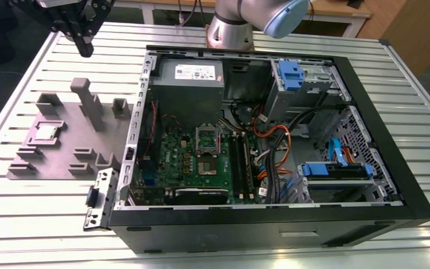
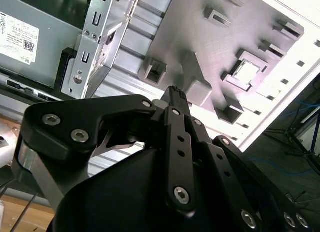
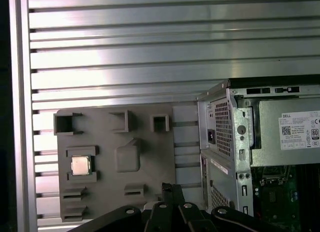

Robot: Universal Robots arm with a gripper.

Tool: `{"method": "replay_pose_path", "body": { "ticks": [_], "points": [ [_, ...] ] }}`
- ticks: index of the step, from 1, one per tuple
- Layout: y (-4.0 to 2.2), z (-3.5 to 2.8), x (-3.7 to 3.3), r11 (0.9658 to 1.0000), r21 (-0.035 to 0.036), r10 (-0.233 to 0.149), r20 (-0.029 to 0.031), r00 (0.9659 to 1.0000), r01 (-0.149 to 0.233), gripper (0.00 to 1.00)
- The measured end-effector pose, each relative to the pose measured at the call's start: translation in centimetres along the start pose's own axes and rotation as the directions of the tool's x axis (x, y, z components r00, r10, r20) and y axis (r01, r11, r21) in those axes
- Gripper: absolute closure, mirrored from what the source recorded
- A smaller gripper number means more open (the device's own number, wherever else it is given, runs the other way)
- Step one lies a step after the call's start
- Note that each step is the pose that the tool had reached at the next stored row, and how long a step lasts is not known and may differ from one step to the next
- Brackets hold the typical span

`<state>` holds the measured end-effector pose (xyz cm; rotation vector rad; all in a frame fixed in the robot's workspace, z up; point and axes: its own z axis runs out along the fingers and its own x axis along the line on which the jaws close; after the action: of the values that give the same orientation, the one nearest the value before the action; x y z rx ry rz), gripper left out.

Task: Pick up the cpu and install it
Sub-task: 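Reach for the cpu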

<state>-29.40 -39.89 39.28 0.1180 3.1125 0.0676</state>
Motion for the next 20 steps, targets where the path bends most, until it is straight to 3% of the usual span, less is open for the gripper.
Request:
{"method": "replay_pose_path", "body": {
  "ticks": [20],
  "points": [
    [-0.04,-0.01,0.56,1.0,-0.0001,0.0,0.0001,1.0,0.0,0.89]
  ]
}}
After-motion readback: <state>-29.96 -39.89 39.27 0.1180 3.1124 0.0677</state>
